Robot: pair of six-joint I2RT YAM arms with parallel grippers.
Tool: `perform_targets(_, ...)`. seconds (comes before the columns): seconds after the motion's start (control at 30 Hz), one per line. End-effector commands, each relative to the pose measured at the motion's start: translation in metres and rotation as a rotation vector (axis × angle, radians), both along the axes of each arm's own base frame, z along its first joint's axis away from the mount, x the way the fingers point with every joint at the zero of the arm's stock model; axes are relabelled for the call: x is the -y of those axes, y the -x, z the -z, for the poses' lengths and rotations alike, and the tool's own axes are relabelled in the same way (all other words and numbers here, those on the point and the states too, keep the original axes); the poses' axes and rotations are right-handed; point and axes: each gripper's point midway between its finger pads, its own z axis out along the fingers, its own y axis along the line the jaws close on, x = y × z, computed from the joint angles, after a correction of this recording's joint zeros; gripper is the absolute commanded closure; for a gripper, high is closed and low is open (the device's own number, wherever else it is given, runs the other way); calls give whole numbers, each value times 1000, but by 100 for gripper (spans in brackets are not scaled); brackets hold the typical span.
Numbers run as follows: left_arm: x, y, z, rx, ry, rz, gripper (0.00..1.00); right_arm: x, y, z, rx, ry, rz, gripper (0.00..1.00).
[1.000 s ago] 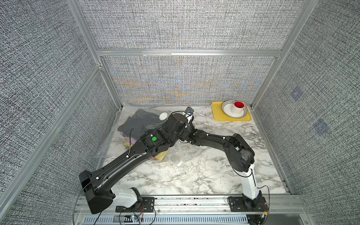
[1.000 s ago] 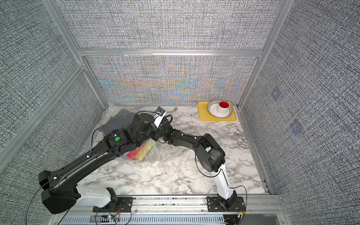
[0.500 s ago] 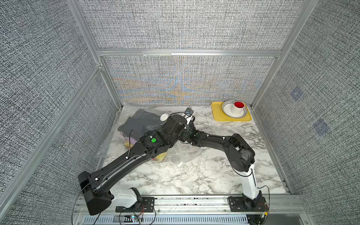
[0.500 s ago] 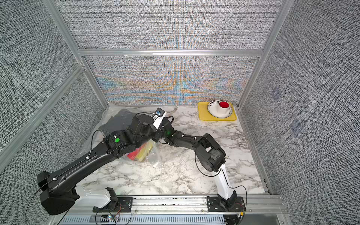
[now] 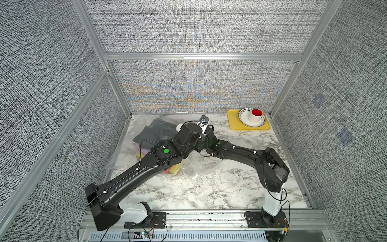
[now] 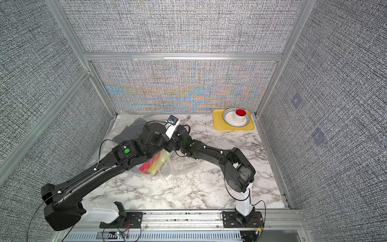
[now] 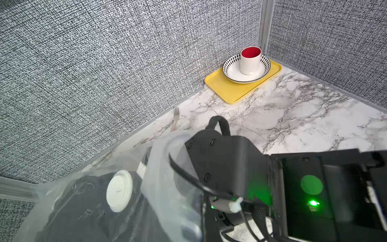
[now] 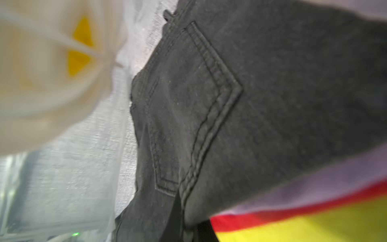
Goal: Take the trousers out of the vacuum bag
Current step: Take out the trousers from the vacuum bag.
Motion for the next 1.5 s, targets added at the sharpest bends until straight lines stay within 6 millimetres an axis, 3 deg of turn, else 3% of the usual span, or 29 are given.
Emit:
perform_targets(0.0, -1, -15, -12, 63, 16, -54, 100, 5, 0, -22, 96, 1, 23, 100)
perform_targets(0.4, -13, -24, -15, 89, -21, -94, 100, 43, 21, -28, 131, 78, 92, 100)
perform_targets(0.53, -17, -25, -16, 89, -15, -104, 100, 57, 27, -14, 120, 113, 123, 100)
perform_targets(0.73, -16, -23, -15, 82, -12, -85, 100, 69, 35, 22, 56, 140, 141, 100)
perform_targets(0.93, -12, -22, -11, 70, -12, -69, 100, 68, 35, 30, 46, 98, 155, 99)
perform_targets(1.1, -11, -22, -12, 70, -15, -65, 100, 61, 35, 21, 51, 41, 140, 70)
perform_targets(1.47, -9, -23, -9, 69, -15, -63, 100, 38, 36, 17, -41, -110, 78, 34)
